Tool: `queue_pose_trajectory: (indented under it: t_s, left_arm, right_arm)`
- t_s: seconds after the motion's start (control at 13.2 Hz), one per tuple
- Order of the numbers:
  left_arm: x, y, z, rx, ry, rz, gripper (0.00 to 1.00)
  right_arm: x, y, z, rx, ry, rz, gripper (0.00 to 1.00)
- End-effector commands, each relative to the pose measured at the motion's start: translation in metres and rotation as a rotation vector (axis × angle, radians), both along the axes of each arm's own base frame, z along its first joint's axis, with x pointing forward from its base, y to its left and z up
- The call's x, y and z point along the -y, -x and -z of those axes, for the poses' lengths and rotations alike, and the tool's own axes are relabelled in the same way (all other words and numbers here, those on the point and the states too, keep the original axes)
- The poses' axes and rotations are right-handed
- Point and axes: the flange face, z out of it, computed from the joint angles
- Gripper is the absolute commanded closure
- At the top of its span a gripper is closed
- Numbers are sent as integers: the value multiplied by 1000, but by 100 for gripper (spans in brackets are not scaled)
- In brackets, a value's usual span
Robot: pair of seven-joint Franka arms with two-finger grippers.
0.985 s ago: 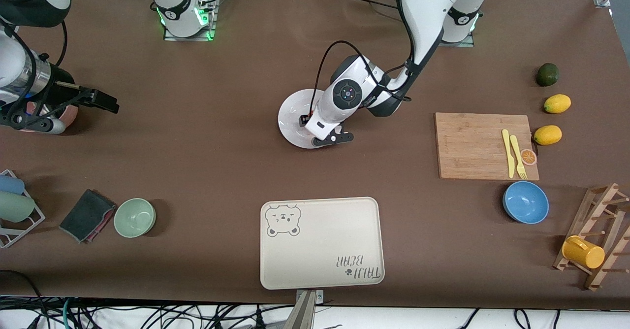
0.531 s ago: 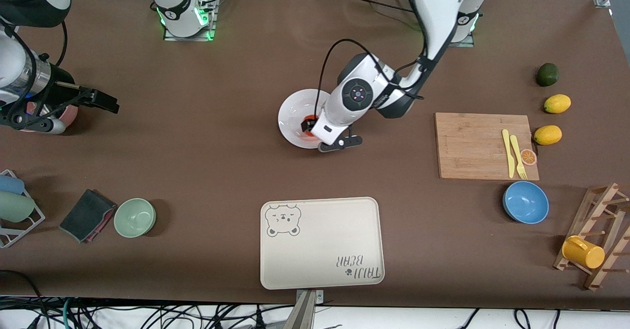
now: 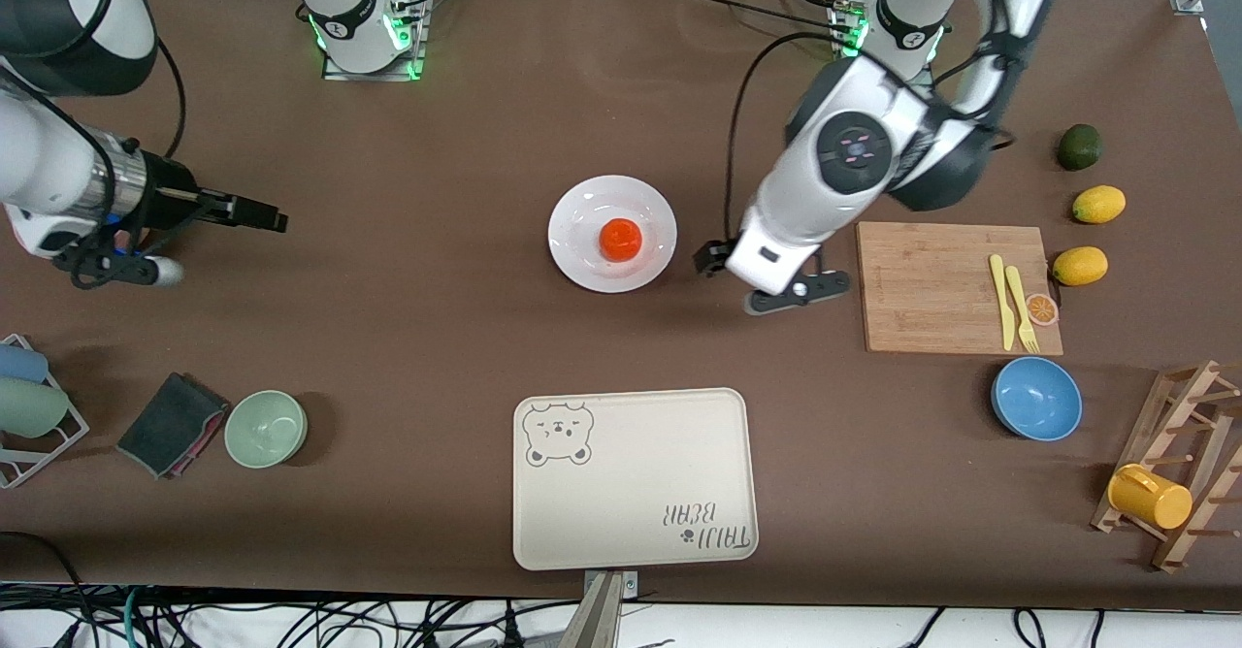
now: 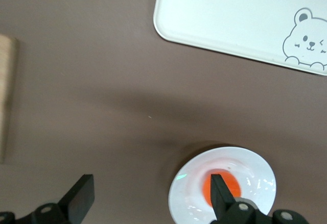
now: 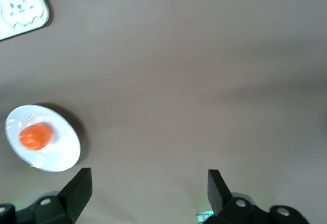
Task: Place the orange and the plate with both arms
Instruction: 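Open the left gripper and withdraw while the right gripper reaches toward the plate, then grip the white plate rim with the right gripper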
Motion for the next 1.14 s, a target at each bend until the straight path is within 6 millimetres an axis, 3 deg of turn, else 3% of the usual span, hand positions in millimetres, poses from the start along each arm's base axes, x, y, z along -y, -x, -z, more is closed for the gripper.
queue_pose_trajectory:
  t_s: [0.0,0.15,0.3,0.53,0.68,0.76,0.91,1.06]
  left_arm:
    - [-64,-13,-27,5,-12,105,0]
    - [-102,-22,-49,13,-12,109,0]
    - [-140,-23,-80,58,-15,55,0]
    - [-197,-8,-132,108,-32,85,0]
    - [-232,8,-144,109,-42,194,0]
    - [-240,17,-149,119,-45,229,0]
    - [-273,29,-157,127,-60,189,0]
    - [-282,35,-145,95,-154,222,0]
  right_arm:
    - [-14,1,44,-70,-119,15,0]
    - [-22,6,78,-60,-151,41,0]
    - [-50,27,119,-8,-163,26,0]
    - [-87,60,163,36,-149,4,0]
    - [-113,72,183,55,-221,43,0]
    - [-124,76,191,64,-244,40,0]
    - [-142,86,210,54,-279,-4,0]
    - [-154,96,231,53,-340,-53,0]
